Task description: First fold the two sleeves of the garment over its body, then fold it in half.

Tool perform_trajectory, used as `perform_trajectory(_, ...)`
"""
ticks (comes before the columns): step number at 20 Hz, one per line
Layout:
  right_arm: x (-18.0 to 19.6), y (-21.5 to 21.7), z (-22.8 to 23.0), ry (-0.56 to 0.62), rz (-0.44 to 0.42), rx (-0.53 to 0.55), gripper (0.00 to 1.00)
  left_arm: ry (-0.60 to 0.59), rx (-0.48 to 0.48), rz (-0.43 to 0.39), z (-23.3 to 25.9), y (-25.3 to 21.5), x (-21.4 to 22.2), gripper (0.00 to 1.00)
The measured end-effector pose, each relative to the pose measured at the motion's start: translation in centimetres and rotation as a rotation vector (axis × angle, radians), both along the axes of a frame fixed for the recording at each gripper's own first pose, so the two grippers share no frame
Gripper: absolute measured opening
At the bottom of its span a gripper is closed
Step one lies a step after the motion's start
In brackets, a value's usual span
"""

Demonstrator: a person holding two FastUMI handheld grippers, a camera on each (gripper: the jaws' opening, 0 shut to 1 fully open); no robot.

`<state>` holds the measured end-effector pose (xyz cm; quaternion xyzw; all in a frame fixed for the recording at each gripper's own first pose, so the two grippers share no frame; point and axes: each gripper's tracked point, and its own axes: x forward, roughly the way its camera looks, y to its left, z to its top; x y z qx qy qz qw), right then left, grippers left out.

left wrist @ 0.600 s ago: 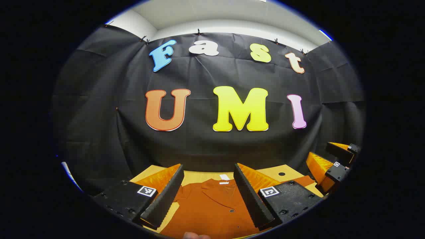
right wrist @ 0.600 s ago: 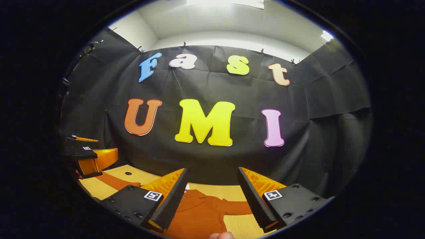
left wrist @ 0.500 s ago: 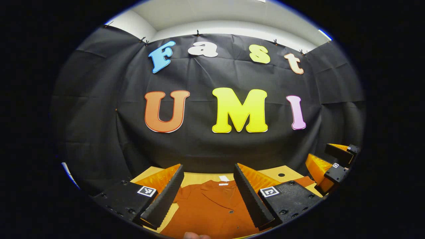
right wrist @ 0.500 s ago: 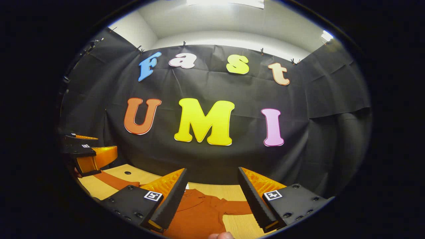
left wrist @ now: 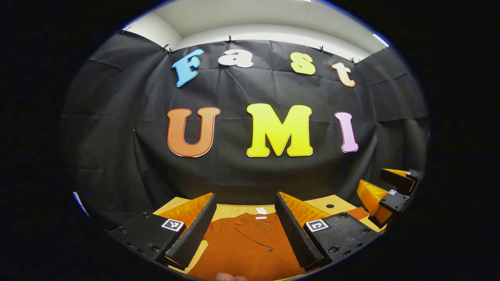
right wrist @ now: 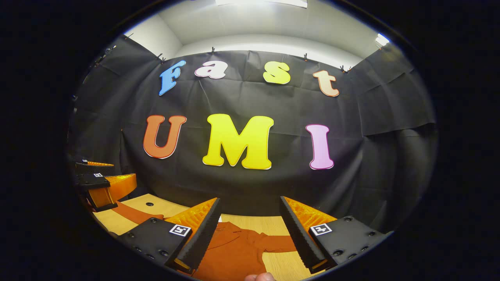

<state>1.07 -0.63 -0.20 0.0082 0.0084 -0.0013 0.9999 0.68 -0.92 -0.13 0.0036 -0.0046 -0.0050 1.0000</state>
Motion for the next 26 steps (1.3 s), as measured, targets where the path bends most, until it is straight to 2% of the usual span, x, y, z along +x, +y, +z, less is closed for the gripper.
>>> perform_trajectory(7, 0.5, 0.3, -0.1, -0.004, 0.014, -0.017, 0.94, -0.002, 0.002, 0.005, 0.0, 0.1, 0.3, 0.97)
perform_trajectory(26, 1.7, -1.5, -0.9, 0.018, -0.015, -0.001, 0.94, -0.007, 0.021, 0.007, 0.2, -0.7, 1.5, 0.97)
